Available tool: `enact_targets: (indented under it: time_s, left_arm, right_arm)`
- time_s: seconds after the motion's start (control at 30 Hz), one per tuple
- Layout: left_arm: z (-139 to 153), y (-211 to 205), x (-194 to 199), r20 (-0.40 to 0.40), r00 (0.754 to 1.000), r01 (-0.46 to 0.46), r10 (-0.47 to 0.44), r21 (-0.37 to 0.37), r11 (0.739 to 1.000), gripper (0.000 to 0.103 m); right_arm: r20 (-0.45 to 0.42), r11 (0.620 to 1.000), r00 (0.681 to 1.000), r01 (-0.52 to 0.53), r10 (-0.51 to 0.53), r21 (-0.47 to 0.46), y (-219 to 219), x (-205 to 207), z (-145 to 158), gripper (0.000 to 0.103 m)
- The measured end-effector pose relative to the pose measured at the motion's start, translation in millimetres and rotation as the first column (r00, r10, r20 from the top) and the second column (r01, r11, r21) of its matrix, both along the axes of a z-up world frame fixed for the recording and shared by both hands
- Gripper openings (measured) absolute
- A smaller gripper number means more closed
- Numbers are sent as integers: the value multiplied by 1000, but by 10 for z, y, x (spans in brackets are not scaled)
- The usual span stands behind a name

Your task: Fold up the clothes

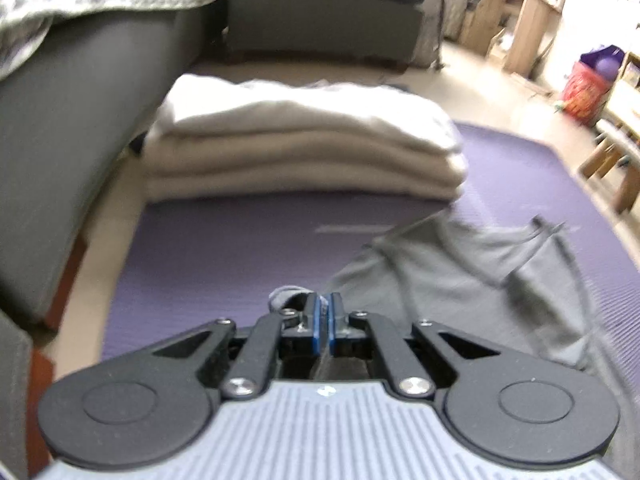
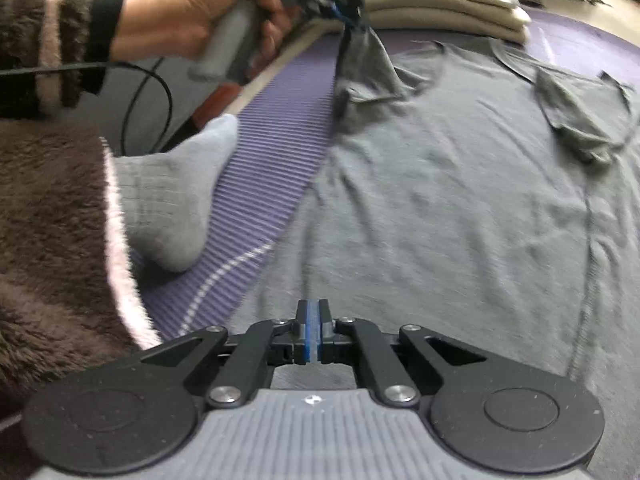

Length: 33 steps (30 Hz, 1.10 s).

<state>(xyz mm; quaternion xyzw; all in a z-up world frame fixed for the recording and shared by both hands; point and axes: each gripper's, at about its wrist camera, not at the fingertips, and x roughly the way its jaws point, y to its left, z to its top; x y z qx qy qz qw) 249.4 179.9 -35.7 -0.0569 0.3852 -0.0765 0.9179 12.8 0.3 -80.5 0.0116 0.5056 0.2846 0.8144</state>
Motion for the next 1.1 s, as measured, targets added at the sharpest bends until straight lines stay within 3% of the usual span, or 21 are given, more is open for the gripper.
enact_targets:
  time_s: [0.23,0.33,0.37,0.4,0.47,0.53,0.67,0.8,0.97,1.1]
  left_arm:
    - [19,-641,78,-37,991,125,-127,-55,991,1]
    - [-32,-913,52,-68,974,211,-215,-67,975,1]
    - [-83,-1099,15,-102,952,281,-290,-92,955,4]
    - [-107,-1181,1,-123,934,321,-335,-122,939,7]
    - [-128,-1301,-34,-152,904,374,-399,-166,912,31]
    - [-99,-1335,-70,-142,898,391,-417,-181,903,44]
    - [-52,-1266,-51,-124,920,361,-372,-105,927,59]
    - [-112,-1031,48,-174,951,261,-256,7,965,59]
    - [-335,-702,-76,-270,951,160,-151,11,987,60]
    - [-478,-404,-297,-349,930,121,-118,-13,993,62]
  right_arm:
    - [-5,998,998,57,-57,4,-175,48,-16,6]
    - [-10,996,996,83,-83,9,-245,88,-29,8]
    - [-17,996,996,87,-87,11,-256,95,-42,9]
    - [-24,996,996,91,-91,13,-268,100,-57,11]
    - [-43,995,995,95,-94,10,-284,90,-109,15]
    - [-52,995,994,99,-99,8,-296,77,-126,26]
    - [-66,994,992,109,-108,9,-313,75,-145,28]
    - [-75,994,991,109,-107,20,-297,68,-143,30]
    - [-83,993,990,113,-111,22,-319,146,-165,34]
    - [-19,984,984,177,-176,10,-476,587,-92,34]
